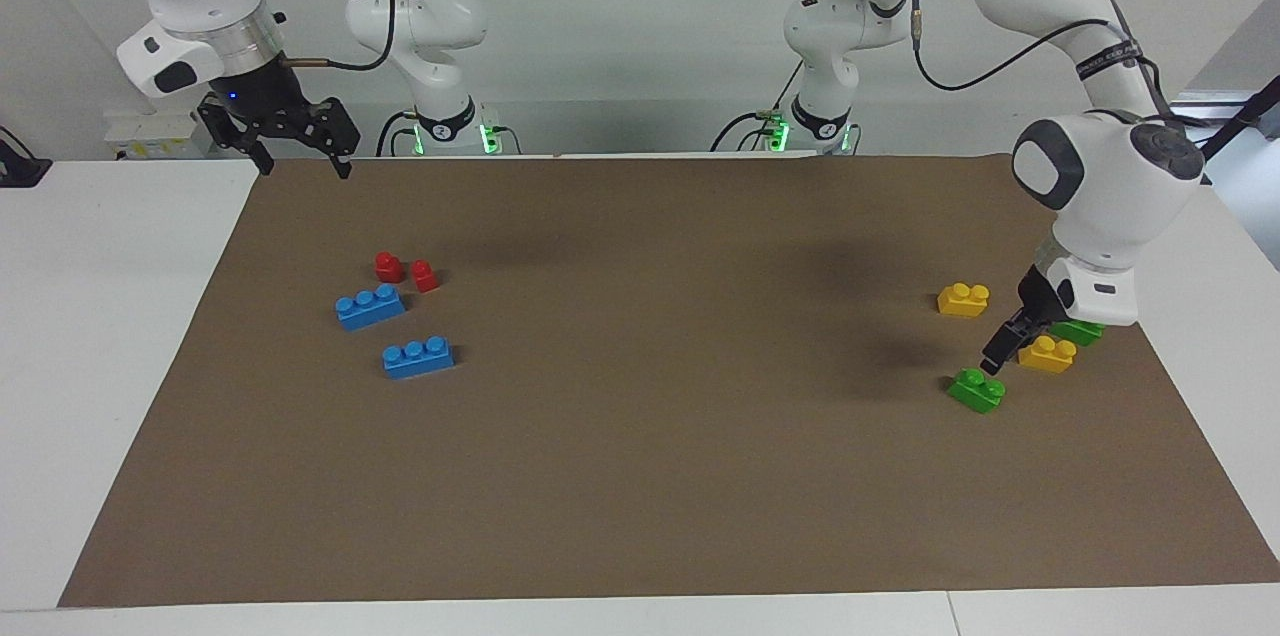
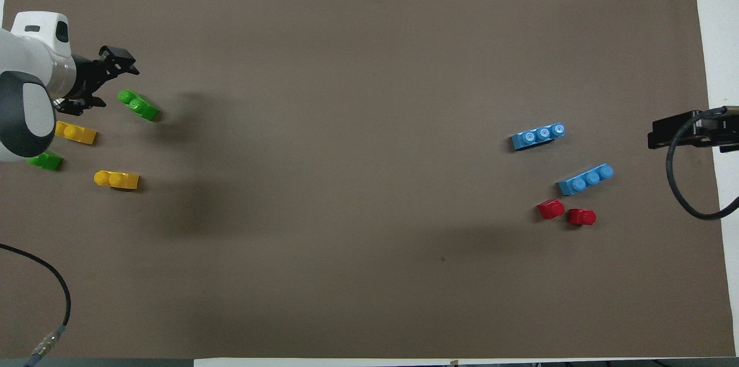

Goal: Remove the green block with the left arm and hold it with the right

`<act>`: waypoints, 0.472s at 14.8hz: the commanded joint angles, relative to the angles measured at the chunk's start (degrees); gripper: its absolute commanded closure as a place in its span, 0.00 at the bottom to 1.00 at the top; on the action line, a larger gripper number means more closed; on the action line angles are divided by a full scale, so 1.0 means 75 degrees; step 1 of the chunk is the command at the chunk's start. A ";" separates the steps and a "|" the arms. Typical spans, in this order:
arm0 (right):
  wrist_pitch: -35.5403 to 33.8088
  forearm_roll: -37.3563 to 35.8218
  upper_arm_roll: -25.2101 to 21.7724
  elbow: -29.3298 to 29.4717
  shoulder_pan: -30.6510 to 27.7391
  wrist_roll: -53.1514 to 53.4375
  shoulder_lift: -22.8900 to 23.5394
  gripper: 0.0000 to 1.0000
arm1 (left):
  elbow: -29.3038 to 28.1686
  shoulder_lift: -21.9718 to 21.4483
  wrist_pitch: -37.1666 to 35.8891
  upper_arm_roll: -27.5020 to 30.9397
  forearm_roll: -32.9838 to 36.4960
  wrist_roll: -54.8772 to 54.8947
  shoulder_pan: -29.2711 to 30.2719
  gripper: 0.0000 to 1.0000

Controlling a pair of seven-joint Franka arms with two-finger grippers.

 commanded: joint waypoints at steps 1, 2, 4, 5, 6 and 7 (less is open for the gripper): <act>-0.0029 -0.0009 0.0047 -0.0009 -0.0088 -0.0101 -0.0029 0.00 | 0.0138 -0.0646 -0.0991 0.0039 0.0176 0.0588 -0.0119 0.00; -0.0041 -0.0009 0.0047 -0.0009 -0.0099 -0.0066 -0.0029 0.00 | 0.0174 -0.0914 -0.1342 -0.0008 0.0164 0.0635 -0.0166 0.00; -0.0053 0.0003 0.0047 -0.0009 -0.0088 0.0016 -0.0029 0.00 | 0.0186 -0.1500 -0.2174 -0.0113 0.0164 0.0693 -0.0201 0.00; -0.0053 0.0003 0.0047 -0.0009 -0.0099 0.0017 -0.0029 0.00 | 0.0198 -0.1700 -0.2549 -0.0160 0.0153 0.0845 -0.0201 0.00; -0.0053 0.0014 0.0047 -0.0009 -0.0099 0.0017 -0.0029 0.00 | 0.0233 -0.1865 -0.2855 -0.0242 0.0153 0.1055 -0.0213 0.00; -0.0053 0.0014 0.0047 -0.0009 -0.0099 0.0017 -0.0029 0.00 | 0.0268 -0.2006 -0.3067 -0.0312 0.0153 0.1278 -0.0202 0.00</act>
